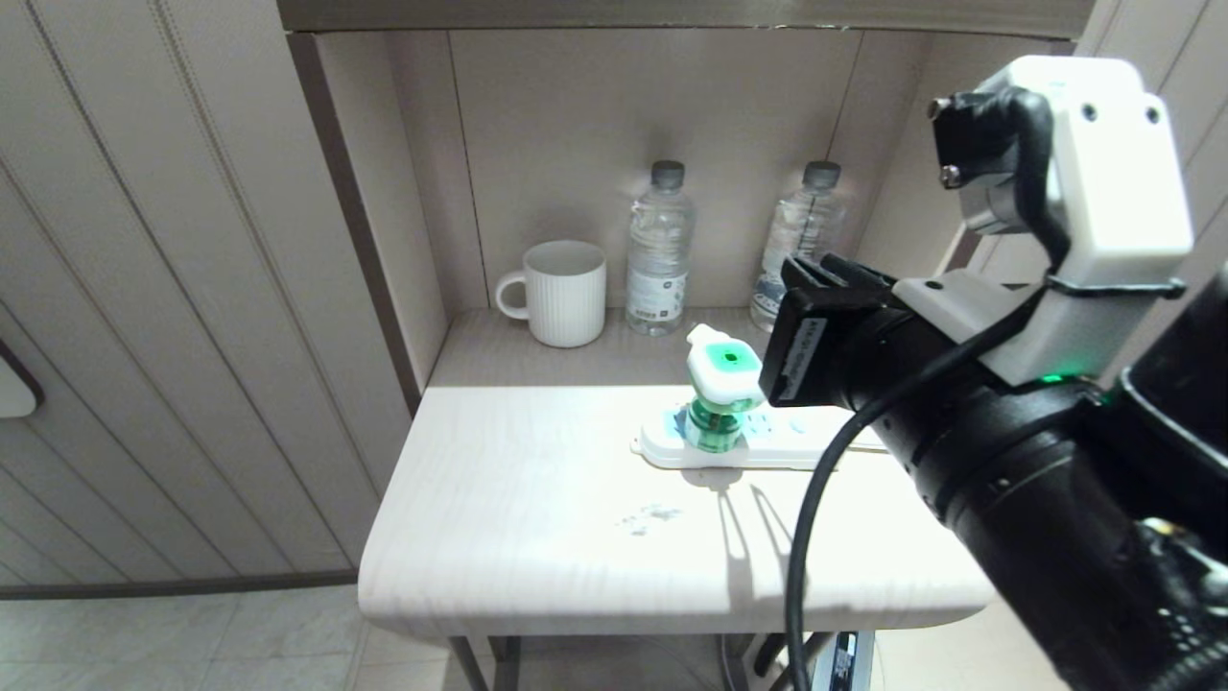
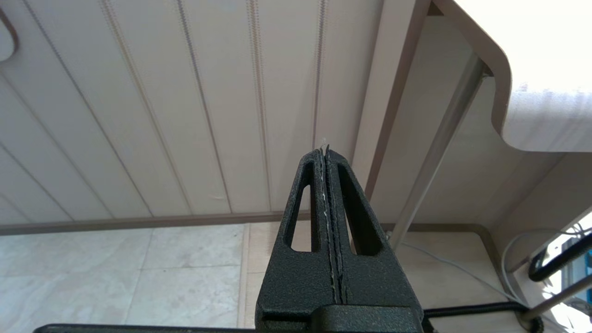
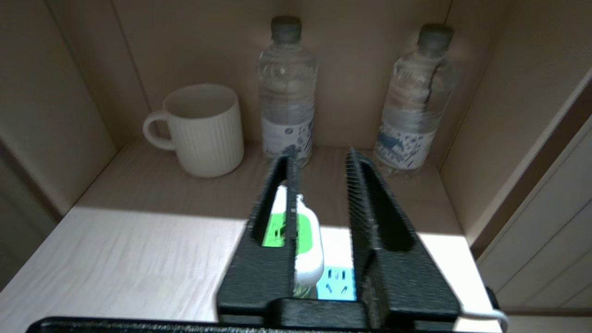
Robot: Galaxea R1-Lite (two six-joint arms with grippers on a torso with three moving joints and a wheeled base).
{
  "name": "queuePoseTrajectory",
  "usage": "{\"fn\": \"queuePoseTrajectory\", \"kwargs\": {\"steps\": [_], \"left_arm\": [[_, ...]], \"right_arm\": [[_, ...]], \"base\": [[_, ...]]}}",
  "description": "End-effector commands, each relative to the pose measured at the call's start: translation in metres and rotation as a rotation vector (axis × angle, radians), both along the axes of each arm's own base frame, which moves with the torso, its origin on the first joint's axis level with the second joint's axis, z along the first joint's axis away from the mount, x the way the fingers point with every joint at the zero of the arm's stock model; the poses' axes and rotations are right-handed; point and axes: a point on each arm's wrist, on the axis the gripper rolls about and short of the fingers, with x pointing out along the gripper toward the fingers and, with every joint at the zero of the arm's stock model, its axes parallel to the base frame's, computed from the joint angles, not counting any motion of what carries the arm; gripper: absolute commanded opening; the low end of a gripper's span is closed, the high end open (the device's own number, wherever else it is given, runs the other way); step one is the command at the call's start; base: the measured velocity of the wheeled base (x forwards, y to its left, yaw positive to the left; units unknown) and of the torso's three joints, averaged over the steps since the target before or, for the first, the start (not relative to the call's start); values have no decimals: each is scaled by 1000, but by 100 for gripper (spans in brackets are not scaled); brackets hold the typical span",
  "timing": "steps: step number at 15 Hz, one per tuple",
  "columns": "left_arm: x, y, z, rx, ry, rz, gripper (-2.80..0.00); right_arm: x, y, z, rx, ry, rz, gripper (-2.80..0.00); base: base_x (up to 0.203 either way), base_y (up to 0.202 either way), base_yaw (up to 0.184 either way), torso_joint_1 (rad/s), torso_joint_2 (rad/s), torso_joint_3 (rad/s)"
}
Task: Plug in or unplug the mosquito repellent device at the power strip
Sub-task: Pick up the mosquito repellent liquid
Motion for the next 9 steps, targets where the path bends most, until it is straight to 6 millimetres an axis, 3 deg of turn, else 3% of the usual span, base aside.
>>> {"fn": "queuePoseTrajectory", "kwargs": {"steps": [1,5,9], "left_arm": [[0,0,0,0,1,0,-280],[0,0,0,0,1,1,-280],[0,0,0,0,1,0,-280]], "right_arm": [[9,15,-19,-12,-11,-33,0],[15,14,-28,-21,-4,-41,0],[32,16,-58,-45,-8,-50,0]], "base": [[0,0,0,0,0,0],[0,0,0,0,0,0],[0,0,0,0,0,0]]}}
